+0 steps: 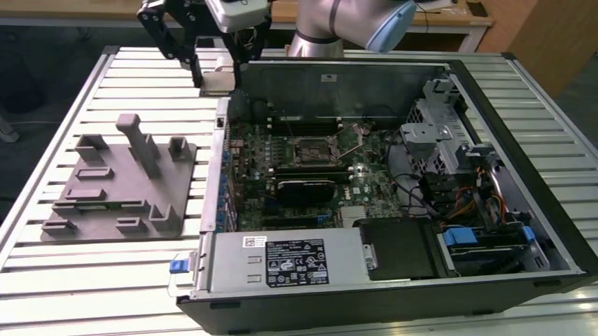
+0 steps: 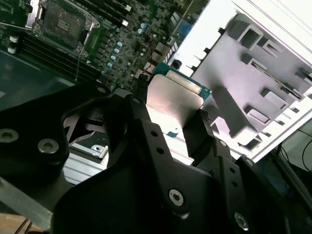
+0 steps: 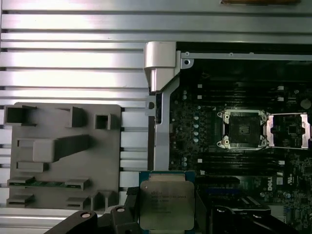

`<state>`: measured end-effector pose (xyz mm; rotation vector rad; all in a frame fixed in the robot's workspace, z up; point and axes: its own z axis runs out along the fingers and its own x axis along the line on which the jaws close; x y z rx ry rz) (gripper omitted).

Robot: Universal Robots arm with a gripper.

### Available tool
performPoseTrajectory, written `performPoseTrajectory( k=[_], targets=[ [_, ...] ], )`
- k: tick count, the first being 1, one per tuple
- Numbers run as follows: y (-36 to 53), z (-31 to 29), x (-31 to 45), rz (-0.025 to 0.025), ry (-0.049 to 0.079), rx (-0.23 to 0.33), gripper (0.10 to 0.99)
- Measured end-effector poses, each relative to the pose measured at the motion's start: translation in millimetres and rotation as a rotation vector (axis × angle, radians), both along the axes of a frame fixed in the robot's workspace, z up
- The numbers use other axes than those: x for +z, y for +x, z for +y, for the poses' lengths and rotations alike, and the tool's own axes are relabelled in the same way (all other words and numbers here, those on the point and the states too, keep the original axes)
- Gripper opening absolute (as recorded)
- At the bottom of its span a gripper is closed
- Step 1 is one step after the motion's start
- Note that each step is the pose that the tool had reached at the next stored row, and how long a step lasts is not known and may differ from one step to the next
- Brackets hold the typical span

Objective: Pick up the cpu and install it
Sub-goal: 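Pick up the cpu and move it towards the insertion slot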

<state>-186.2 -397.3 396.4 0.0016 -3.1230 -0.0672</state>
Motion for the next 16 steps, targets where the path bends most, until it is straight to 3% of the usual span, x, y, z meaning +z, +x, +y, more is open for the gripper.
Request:
performPoseTrajectory(
  k=[16],
  targets=[
    [43.1,0.7,0.0,0.0050,-0.002,0.000,0.541]
  ],
)
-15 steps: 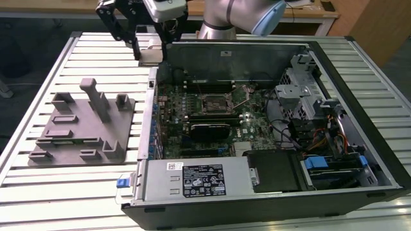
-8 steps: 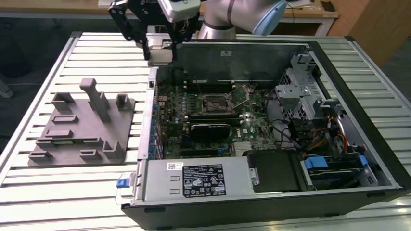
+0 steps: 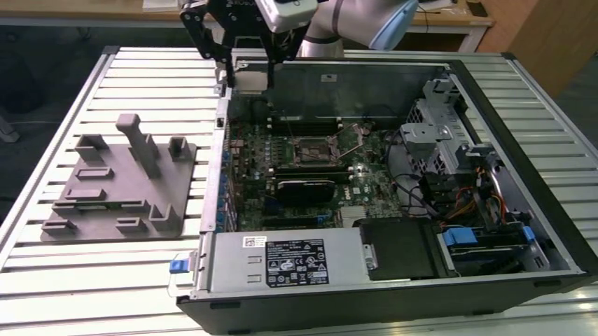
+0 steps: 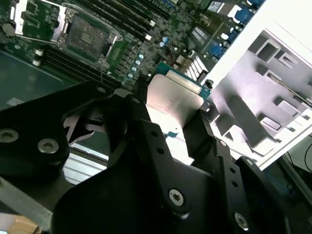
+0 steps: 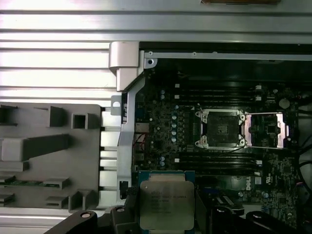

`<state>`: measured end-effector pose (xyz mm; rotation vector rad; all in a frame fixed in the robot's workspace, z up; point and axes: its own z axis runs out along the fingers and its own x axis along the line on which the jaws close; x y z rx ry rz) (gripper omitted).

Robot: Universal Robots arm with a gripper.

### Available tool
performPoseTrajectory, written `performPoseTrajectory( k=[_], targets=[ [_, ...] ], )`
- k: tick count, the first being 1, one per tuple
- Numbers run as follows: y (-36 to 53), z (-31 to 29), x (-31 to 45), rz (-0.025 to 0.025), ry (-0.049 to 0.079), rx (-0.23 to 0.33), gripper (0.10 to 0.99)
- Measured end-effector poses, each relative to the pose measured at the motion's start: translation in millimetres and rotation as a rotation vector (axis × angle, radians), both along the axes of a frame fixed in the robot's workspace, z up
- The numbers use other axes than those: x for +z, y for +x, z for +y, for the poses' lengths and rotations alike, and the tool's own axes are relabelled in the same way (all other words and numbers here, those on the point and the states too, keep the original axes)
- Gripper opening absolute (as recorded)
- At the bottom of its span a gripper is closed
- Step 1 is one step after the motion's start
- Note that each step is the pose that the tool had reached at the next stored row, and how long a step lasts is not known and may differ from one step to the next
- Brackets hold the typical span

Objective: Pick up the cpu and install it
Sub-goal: 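Pick up the cpu and move it towards the insertion slot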

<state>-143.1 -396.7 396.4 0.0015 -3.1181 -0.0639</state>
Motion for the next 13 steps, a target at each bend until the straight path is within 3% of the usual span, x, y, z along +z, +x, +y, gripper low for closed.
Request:
performPoseTrajectory(
  k=[13],
  targets=[
    [39.4,0.7,-0.1,0.0051,-0.002,0.000,0.541]
  ],
)
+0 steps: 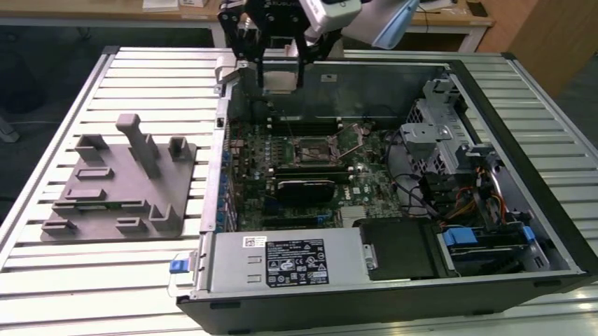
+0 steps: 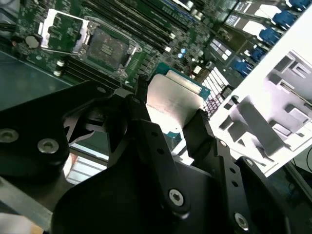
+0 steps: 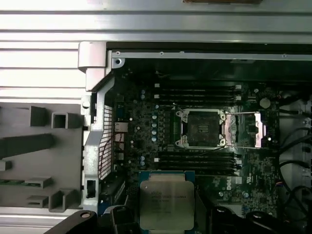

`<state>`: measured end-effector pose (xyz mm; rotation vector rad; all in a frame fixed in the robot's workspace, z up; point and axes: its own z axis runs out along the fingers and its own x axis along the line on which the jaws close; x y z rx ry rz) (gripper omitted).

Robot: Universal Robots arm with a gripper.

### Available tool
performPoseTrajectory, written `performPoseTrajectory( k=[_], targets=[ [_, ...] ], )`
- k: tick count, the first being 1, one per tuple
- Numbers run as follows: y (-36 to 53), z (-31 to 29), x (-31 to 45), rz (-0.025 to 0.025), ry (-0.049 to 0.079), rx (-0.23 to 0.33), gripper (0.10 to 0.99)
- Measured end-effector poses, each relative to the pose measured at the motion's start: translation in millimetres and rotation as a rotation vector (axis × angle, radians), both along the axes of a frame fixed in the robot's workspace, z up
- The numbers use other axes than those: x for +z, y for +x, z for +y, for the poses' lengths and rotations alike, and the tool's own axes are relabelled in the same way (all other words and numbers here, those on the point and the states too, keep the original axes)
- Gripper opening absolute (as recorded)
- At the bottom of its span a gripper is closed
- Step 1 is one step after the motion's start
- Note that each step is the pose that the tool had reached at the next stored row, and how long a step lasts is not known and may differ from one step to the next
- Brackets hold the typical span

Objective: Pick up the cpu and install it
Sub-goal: 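Pick up the cpu and move it towards the insertion slot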

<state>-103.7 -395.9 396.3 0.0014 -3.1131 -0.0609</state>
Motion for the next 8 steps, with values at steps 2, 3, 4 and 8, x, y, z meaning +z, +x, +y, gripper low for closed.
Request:
performPoseTrajectory(
  k=[2,3,4,8],
  targets=[
    [6.7,0.1,-0.1,0.0010,0.000,0.000,0.541],
    [10.3,0.2,-0.1,0.0016,0.000,0.000,0.541],
    [14.0,0.3,-0.1,0.0022,0.000,0.000,0.541],
    [27.5,0.8,-0.3,0.0041,-0.001,0.000,0.541]
  ],
)
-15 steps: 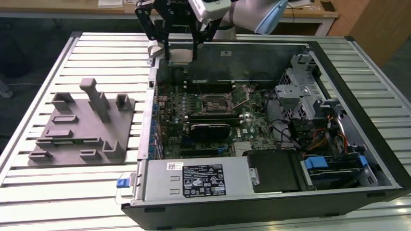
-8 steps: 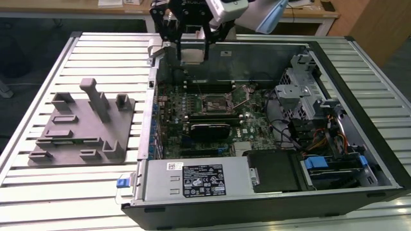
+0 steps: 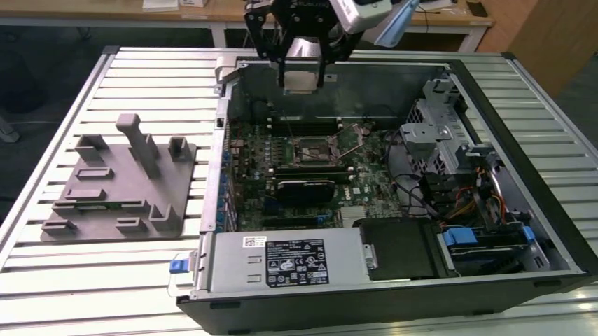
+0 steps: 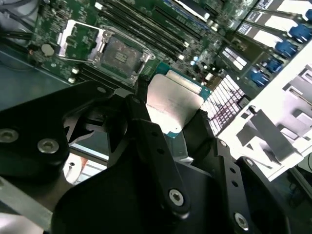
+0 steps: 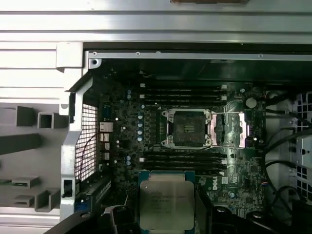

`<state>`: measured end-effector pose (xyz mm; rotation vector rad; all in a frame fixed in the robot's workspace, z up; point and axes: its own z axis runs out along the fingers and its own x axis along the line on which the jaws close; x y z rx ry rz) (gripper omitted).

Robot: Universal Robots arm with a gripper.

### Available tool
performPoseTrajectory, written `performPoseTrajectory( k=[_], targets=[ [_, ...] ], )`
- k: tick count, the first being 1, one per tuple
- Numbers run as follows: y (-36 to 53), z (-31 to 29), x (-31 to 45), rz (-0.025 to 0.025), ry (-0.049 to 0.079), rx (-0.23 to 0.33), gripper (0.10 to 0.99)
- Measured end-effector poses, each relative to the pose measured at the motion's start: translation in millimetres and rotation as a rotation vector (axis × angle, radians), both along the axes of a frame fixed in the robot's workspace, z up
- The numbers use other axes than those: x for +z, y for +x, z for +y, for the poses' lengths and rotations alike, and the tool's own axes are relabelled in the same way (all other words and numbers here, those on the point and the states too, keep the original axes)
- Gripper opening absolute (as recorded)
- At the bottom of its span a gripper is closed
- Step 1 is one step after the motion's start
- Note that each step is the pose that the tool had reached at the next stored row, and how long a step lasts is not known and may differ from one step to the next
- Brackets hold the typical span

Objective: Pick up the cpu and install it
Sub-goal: 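Pick up the cpu and move it towards the insertion slot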

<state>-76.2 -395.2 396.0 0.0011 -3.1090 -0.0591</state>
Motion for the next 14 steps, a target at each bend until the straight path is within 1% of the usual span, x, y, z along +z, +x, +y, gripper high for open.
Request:
performPoseTrajectory(
  k=[5,8,14],
  targets=[
    [13.1,0.8,-0.9,0.0009,0.000,0.000,0.541],
    [18.5,0.8,-5.1,0.0009,0.000,0.000,0.541],
    [20.2,0.8,-16.0,0.0010,-0.001,0.000,0.541]
  ],
)
